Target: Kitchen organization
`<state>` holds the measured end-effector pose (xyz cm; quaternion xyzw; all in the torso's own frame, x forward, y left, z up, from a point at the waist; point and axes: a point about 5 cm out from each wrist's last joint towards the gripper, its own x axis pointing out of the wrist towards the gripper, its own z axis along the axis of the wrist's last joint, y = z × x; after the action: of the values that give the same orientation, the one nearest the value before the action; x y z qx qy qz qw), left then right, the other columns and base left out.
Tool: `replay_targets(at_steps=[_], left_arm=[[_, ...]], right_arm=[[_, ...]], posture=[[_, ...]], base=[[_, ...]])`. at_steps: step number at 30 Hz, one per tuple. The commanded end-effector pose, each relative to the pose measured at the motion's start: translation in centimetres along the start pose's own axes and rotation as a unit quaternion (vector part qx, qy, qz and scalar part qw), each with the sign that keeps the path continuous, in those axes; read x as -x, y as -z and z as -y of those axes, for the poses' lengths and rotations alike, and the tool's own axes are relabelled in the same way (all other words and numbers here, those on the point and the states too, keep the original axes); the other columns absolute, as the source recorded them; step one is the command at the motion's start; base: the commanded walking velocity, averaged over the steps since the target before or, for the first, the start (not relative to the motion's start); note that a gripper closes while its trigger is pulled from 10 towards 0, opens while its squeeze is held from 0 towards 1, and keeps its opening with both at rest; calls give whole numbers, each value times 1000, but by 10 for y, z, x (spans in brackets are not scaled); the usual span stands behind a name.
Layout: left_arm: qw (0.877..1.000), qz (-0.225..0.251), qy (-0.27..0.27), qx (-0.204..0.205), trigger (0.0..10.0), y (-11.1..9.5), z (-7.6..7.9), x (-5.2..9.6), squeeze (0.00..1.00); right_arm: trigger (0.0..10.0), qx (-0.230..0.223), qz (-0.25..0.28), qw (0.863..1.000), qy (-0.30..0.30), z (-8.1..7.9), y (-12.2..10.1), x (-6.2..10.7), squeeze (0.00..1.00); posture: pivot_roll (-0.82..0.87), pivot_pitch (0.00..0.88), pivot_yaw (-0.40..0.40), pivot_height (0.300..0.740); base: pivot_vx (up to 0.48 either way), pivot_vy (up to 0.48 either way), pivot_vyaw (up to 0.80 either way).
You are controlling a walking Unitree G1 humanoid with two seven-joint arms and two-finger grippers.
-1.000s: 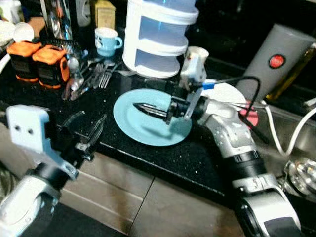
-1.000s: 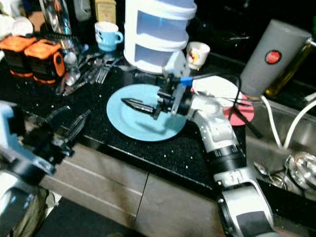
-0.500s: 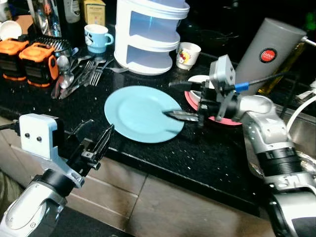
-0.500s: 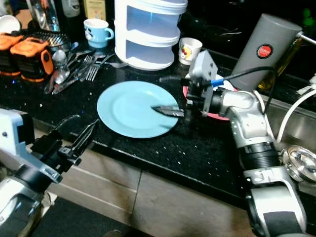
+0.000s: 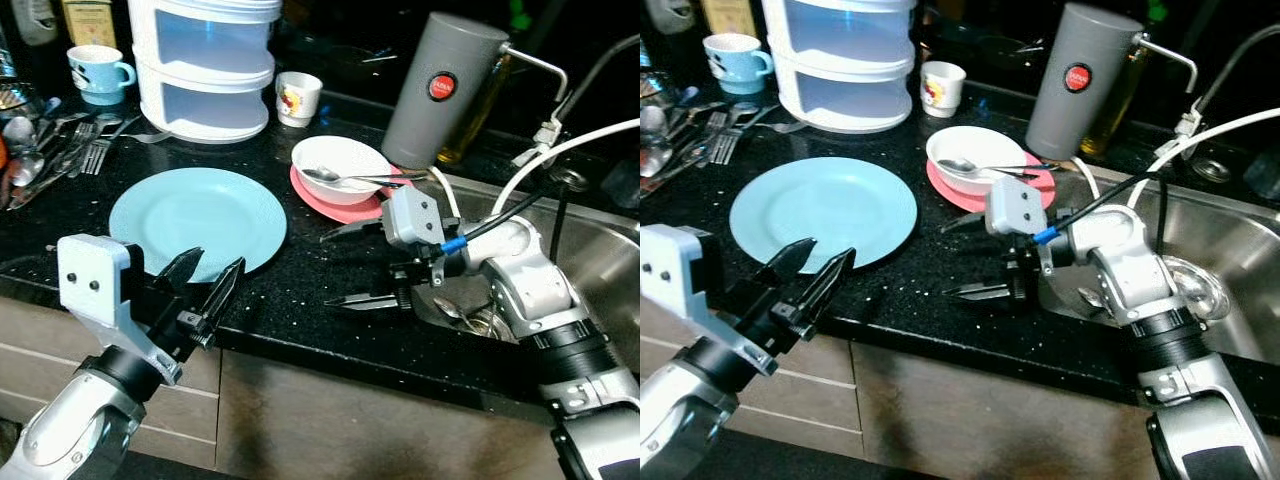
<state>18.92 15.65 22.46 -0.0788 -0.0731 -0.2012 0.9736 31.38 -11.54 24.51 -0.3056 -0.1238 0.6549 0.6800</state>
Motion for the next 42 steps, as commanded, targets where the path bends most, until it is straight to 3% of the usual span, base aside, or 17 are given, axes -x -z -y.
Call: replay_targets(at_steps=[1, 8, 13, 21, 25, 36, 42], left_arm=[[1000, -4, 1, -1, 10000, 1, 0, 1, 0], [1000, -1, -13, -5, 10000, 0, -4, 4, 0], [1000, -1, -28, -13, 10000, -2, -9, 7, 0], [999, -4, -37, -26, 10000, -3, -16, 8, 0], [998, 0, -45, -32, 10000, -5, -20, 9, 0], [998, 7, -58, -35, 10000, -9, -22, 12, 0], [997, 9, -60, -37, 10000, -10, -21, 12, 0]], right_arm=[[10000, 19, -1, 1000, 3, -5, 1, -8, 0], [10000, 74, 8, 995, 72, -2, -4, -27, 0], [10000, 90, 20, 990, 105, 0, -9, -37, 0], [10000, 111, 13, 991, 75, -12, -7, -52, 0], [10000, 147, -2, 988, 52, -21, -4, -64, 0], [10000, 205, -37, 975, 81, -14, -4, -86, 0], [10000, 237, -56, 968, 64, -19, -2, -98, 0]], posture=[[251, 0, -160, 740], [248, 0, -160, 740], [251, 0, -162, 740], [248, 0, -166, 740], [247, 0, -172, 740], [255, 0, -188, 740], [258, 0, -192, 740]], base=[[0, 0, 0], [0, 0, 0], [0, 0, 0], [0, 0, 0], [0, 0, 0], [0, 0, 0], [0, 0, 0]])
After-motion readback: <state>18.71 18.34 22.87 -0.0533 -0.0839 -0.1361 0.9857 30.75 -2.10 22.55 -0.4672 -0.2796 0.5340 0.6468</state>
